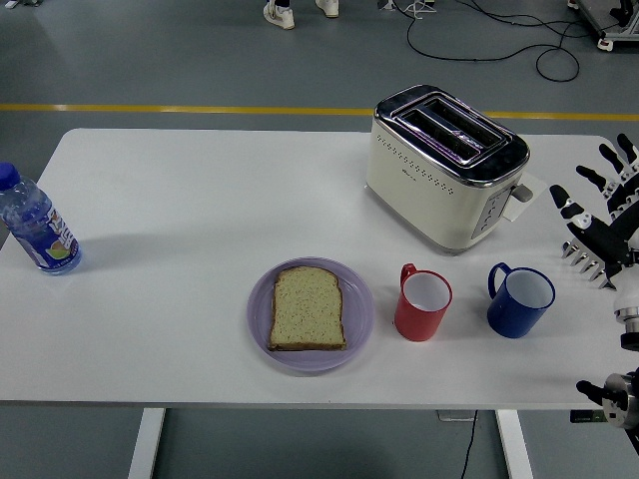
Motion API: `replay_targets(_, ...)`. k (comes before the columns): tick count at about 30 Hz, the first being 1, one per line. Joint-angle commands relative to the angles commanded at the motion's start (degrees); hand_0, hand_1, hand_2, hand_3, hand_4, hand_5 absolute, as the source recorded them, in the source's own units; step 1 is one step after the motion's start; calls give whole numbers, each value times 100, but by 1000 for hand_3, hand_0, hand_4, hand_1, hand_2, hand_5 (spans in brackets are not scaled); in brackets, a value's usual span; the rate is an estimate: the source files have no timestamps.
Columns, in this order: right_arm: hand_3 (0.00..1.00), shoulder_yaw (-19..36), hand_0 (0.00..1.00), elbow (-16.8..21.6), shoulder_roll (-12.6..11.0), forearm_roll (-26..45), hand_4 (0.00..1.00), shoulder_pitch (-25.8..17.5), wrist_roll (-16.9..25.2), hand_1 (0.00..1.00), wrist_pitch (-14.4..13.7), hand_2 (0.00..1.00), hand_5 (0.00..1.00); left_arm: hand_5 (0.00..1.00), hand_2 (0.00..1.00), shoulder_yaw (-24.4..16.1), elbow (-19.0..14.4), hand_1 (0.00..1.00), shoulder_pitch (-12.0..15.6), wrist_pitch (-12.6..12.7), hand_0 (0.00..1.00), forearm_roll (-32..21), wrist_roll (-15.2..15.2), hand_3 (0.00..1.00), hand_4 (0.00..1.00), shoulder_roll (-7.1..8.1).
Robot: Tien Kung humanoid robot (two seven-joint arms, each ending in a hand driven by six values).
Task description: Pick up the cup,pour liquid into bread,place the cup on the desk
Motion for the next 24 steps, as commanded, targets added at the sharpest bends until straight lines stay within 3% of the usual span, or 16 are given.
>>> replay_targets(3,633,368,724,146,-7,770,642,-45,-391,659,608,711,210,763,585,25,2,602,14,2,646,-3,2,526,292,6)
replay_targets(11,619,1023,696,-51,181,2669,626,-128,-619,642,1714,688,234,764,581,47,5,601,43,9,646,-4,-3,527,294,12)
replay_targets(20,619,1567,677,-604,461,4835,616,-188,-1335,632,2387,676,256,762,581,39,4,600,35,5,646,0,-6,527,294,14)
replay_targets(24,619,1705,670,-801,619,5190,612,-206,-1647,617,2549,664,264,762,578,5,1,599,20,7,646,18,-6,527,295,14)
